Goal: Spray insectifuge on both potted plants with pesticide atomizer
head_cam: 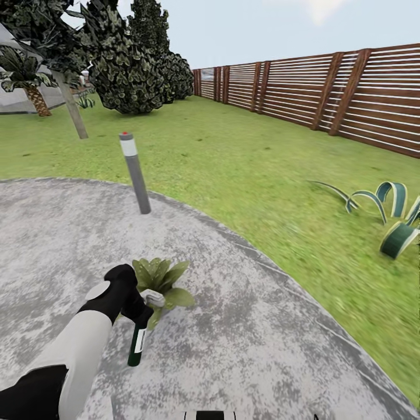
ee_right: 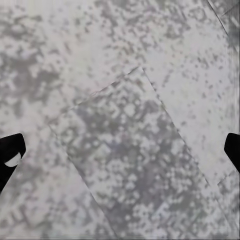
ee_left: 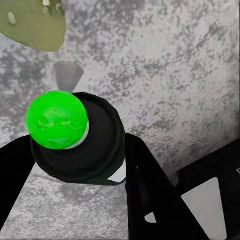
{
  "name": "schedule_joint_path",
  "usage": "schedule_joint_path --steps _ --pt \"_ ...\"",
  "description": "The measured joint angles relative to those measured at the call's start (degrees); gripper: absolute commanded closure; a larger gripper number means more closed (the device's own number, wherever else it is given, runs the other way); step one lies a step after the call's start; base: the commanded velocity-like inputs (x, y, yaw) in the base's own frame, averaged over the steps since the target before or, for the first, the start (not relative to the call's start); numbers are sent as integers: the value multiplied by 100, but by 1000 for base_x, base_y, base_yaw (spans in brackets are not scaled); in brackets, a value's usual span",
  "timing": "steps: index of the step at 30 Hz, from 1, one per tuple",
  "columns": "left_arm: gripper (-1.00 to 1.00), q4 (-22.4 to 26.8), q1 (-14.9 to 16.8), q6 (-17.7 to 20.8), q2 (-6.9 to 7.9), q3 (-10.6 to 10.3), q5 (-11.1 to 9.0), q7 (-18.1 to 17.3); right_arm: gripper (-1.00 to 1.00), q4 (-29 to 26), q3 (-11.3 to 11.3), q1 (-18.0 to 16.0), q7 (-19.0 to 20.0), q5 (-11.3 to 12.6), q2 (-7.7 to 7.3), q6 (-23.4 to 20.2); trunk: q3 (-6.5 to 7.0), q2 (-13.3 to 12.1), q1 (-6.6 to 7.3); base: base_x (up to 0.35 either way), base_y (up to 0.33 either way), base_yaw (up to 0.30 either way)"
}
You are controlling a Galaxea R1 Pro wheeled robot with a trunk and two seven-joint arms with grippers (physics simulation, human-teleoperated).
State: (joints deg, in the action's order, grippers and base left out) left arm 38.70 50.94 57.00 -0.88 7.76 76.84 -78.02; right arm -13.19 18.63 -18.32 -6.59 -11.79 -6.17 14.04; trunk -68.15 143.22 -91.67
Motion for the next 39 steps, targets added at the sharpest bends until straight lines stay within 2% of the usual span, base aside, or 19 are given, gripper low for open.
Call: schedule_joint_path --steps 7,14,21,27,33,36,39 --pt "100 3 -1 -1 3 17 5 0 -100 2 2 -1 -7 0 0 0 0 0 -1 16 -269 236" --pt "100 1 0 5 24 4 12 9 -100 0 8 0 -7 -8 -8 0 0 0 -3 -72 -251 25" --pt "100 0 1 6 63 24 21 9 -100 1 6 0 -3 -1 -7 -1 0 0 -1 -36 -29 0" --pt "100 -6 9 18 7 4 6 5 -100 2 8 0 1 0 0 0 0 0 -1 0 0 0" --pt "100 -1 217 99 -32 69 8 0 -100 2 8 0 1 0 0 0 0 0 -1 0 0 0" --pt "100 -6 486 116 -4 230 12 5 -100 2 8 -1 -4 0 0 0 0 0 -1 0 0 0" --pt "100 11 512 110 54 646 30 44 -100 2 8 0 -3 0 0 0 0 0 -1 0 0 0"
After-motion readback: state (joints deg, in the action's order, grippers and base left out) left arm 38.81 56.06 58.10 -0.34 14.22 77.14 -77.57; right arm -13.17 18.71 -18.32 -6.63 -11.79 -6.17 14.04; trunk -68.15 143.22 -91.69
